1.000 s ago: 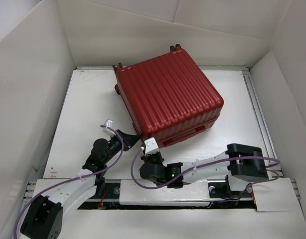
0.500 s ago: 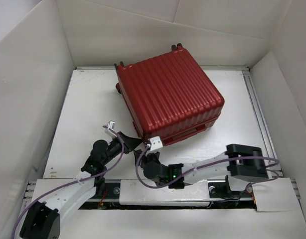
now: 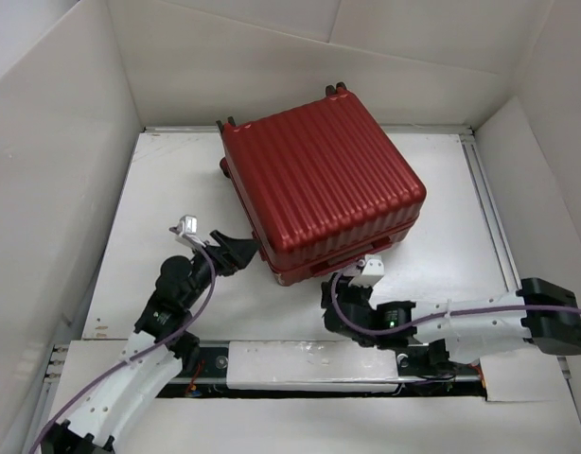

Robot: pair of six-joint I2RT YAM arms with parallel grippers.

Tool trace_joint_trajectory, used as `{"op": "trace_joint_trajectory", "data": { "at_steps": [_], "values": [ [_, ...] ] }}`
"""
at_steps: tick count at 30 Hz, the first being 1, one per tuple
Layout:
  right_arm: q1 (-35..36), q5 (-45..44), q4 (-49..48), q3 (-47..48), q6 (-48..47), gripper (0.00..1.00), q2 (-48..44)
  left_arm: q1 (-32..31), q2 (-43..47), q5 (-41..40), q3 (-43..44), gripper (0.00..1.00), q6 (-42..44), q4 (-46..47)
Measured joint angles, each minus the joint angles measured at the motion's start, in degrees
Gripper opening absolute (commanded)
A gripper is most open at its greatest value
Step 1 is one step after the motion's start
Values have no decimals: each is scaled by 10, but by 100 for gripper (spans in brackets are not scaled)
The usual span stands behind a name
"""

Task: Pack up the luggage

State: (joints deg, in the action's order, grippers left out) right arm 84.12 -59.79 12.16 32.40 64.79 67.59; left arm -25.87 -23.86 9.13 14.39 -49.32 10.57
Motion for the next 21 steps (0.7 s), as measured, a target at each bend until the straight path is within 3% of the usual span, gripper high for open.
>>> {"op": "trace_joint_trajectory", "data": {
  "at_steps": [6, 11, 17, 21],
  "values": [
    [-66, 18, 43, 3, -8, 71, 0, 7, -166, -56, 153, 82, 10, -19],
    [-85, 41, 37, 8, -37, 78, 0, 79, -259, -67, 259, 84, 7, -24],
    [-160, 80, 6, -4, -90, 82, -2, 236, -397, 28, 355, 84, -24, 39],
    [-202, 124, -10, -26, -135, 82, -8, 307, -513, 108, 365, 94, -64, 107]
  ]
}}
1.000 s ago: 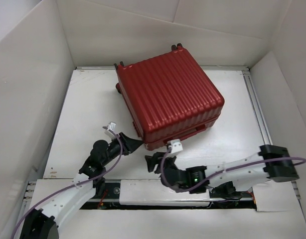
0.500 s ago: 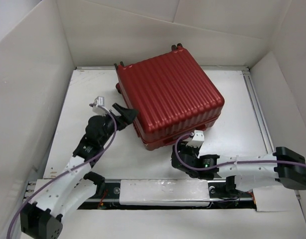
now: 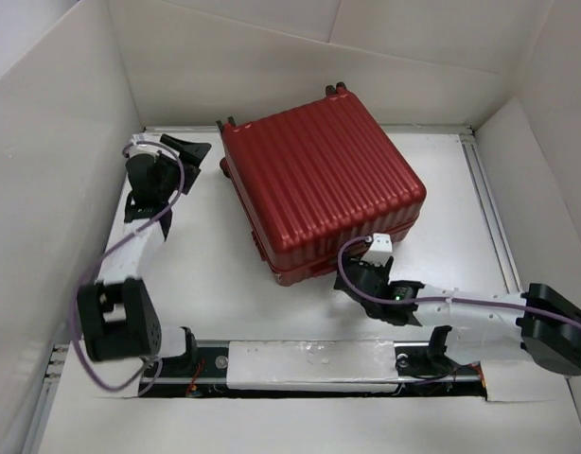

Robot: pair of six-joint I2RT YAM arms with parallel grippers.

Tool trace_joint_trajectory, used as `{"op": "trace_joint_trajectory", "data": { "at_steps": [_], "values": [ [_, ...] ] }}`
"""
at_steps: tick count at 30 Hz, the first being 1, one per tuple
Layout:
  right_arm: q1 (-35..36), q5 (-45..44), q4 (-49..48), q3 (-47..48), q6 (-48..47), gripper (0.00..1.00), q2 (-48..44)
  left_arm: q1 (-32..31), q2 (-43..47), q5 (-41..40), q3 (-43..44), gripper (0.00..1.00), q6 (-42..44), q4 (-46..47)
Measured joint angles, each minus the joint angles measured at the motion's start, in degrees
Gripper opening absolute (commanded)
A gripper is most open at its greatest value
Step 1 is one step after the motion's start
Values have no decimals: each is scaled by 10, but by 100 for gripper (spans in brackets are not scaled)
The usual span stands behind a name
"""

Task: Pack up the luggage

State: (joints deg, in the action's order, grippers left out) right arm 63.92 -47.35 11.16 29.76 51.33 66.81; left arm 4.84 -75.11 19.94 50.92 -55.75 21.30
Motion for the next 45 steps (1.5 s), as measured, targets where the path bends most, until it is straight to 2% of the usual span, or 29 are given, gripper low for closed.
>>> {"op": "trace_joint_trajectory", "data": {
  "at_steps": [3, 5, 10, 13, 18, 25, 28, 30, 31, 33, 38, 45],
  "values": [
    [-19, 16, -19, -14, -30, 83, -7, 18, -117, 46, 62, 99, -14, 2],
    [-22, 24, -33, -23, -46, 83, -16, 19, -191, 72, 122, 99, -18, 10],
    [-24, 51, -89, -60, -66, 82, -43, 19, -308, 121, 222, 99, -45, 70],
    [-24, 65, -115, -85, -70, 82, -65, 19, -369, 148, 276, 99, -71, 113],
    [-24, 76, -123, -97, -82, 83, -92, 13, -457, 171, 371, 99, -93, 129],
    [-24, 79, -142, -97, -91, 85, -101, -12, -520, 196, 418, 98, -133, 159],
    [-24, 80, -159, -97, -92, 85, -76, -24, -530, 203, 419, 75, -163, 183],
    [-24, 81, -168, -97, -94, 83, -52, -32, -533, 205, 419, 44, -189, 211],
    [-26, 84, -172, -96, -96, 83, -40, -33, -534, 201, 418, 16, -210, 224],
    [-33, 89, -183, -94, -104, 81, -14, -34, -534, 199, 402, 0, -234, 260],
    [-85, 131, -200, -89, -144, 79, 14, -23, -503, 177, 315, 0, -277, 337],
    [-230, 269, -178, -71, -262, 79, 15, 22, -343, 145, 102, 0, -271, 355]
  ]
}}
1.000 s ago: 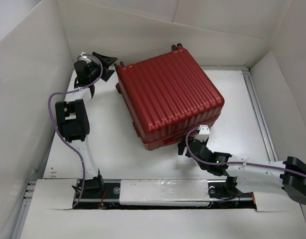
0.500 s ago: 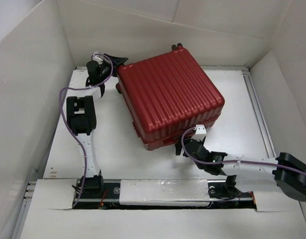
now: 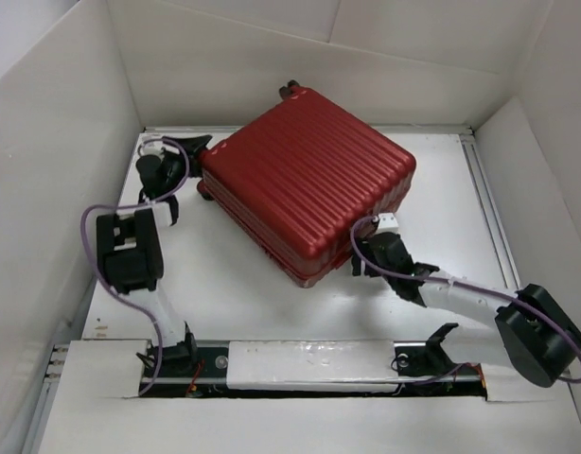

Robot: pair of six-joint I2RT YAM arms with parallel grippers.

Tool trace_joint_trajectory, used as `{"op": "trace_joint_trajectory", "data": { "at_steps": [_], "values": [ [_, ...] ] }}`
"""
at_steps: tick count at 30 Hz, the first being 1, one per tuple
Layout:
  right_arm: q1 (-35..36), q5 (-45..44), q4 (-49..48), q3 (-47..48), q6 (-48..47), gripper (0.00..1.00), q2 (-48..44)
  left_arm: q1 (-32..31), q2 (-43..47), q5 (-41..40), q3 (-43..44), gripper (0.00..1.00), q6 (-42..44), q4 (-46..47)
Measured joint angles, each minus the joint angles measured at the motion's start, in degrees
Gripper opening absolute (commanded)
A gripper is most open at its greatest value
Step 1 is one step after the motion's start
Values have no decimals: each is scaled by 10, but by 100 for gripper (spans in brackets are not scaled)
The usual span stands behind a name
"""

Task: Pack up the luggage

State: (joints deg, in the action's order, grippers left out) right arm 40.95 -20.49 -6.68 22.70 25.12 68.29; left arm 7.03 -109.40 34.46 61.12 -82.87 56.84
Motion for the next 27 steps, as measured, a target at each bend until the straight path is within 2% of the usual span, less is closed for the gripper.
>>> {"op": "trace_joint_trajectory", "data": {
  "at_steps": [4, 6, 10, 12, 13, 15, 16, 20, 22, 24, 26, 27],
  "values": [
    [-101, 59, 33, 63, -57, 78, 40, 23, 125, -27, -117, 0, 43, -53],
    [-121, 58, 47, 94, -69, 80, 42, 36, 218, -37, -179, 0, 61, -96],
    [-97, 41, 64, 96, -75, 83, -55, 47, 351, -67, -228, 0, 115, -214],
    [-67, 35, 67, 84, -65, 78, -131, 50, 399, -78, -245, 0, 142, -262],
    [-56, 26, 73, 75, -60, 71, -165, 53, 419, -80, -252, 0, 152, -280],
    [-32, 23, 83, 53, -39, 62, -235, 59, 455, -79, -271, 0, 173, -314],
    [-16, 18, 89, 45, -30, 43, -261, 61, 469, -78, -279, 0, 181, -327],
    [35, 14, 102, 14, -5, 11, -319, 73, 486, -64, -293, 0, 207, -354],
    [59, 21, 108, -2, 0, 11, -329, 76, 485, -61, -293, 0, 215, -356],
    [83, 25, 115, -12, 0, 21, -330, 77, 485, -59, -293, 0, 221, -356],
    [102, 30, 121, -19, -3, 41, -329, 77, 483, -57, -294, 0, 226, -353],
    [110, 31, 124, -21, -5, 55, -329, 78, 481, -57, -294, 0, 229, -353]
  ]
}}
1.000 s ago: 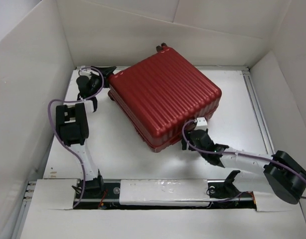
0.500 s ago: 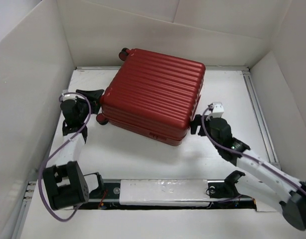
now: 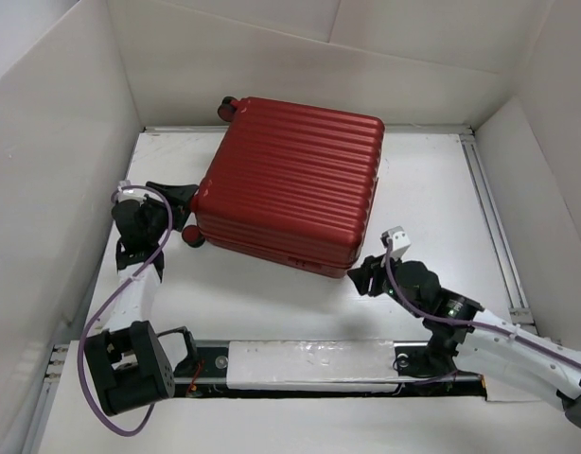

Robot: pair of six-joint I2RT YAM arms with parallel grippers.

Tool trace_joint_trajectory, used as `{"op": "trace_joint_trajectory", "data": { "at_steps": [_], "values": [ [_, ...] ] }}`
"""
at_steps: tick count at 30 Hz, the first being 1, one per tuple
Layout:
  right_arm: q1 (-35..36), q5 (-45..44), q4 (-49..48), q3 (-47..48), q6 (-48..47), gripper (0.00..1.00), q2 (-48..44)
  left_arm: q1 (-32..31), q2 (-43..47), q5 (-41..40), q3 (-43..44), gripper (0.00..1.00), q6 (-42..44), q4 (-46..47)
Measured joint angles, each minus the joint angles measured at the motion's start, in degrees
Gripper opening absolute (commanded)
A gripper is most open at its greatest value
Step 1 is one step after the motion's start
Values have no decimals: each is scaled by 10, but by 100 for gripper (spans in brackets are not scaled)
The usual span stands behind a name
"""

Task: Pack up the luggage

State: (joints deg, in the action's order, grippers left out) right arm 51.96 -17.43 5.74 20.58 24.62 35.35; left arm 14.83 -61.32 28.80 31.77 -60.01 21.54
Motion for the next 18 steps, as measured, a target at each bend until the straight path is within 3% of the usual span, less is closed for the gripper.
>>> {"op": "trace_joint_trajectory", "data": {
  "at_steps": [11, 15, 18],
  "values": [
    [14, 3, -38, -3, -48, 57, 64, 7, -17, 22, -14, 0, -5, 48],
    [14, -2, -80, -9, -65, 49, 76, 8, -19, 25, -15, 0, -6, 55],
    [14, -1, -107, -17, -71, 49, 89, 9, -19, 27, -23, 0, -12, 66]
  ]
}}
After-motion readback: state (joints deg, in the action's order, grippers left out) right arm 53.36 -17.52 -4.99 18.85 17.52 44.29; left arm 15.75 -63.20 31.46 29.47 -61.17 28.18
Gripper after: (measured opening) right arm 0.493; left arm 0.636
